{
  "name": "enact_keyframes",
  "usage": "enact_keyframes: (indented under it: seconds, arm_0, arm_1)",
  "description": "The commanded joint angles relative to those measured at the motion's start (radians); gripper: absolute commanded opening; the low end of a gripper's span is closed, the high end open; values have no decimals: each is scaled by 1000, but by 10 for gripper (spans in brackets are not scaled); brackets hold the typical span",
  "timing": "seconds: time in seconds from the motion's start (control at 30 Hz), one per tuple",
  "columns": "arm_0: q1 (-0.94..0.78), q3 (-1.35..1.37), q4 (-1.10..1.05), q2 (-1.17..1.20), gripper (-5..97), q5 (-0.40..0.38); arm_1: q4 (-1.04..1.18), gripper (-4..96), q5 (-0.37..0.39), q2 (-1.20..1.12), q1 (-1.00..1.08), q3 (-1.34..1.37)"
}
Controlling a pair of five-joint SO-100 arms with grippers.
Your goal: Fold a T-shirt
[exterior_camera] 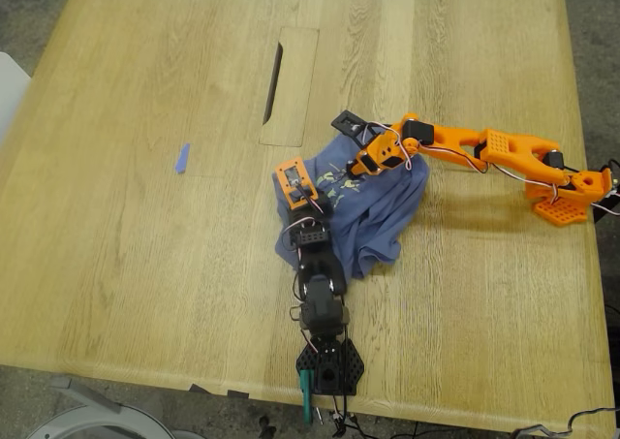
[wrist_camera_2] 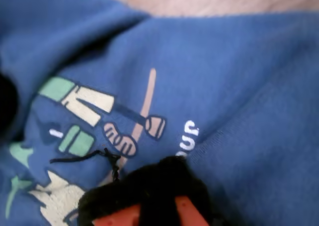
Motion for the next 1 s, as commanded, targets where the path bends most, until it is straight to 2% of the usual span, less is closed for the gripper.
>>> enact_keyframes:
  seconds: [0.0, 0.13, 0.37, 0.63, 0.87, 0.97]
  arm_0:
    - [-54, -117, -37, 12, -1, -5]
    - [-107, -115, 3, 15, -1, 5]
    - [-155, -146, 155, 49, -1, 18]
    - [-175, -163, 183, 41, -1, 20]
    - [-181, -167, 202, 44, -1, 17]
    - [-183, -170, 213, 48, -1, 17]
  arm_1:
    - [103, 0, 11, 38, -21, -44]
    - [242, 0, 2, 80, -3, -44]
    - [265, 0, 40, 178, 9, 15]
    - [262, 0, 51, 480, -17, 492]
    - [253, 0, 28, 658, -31, 856]
    - [173, 0, 18, 773, -44, 1101]
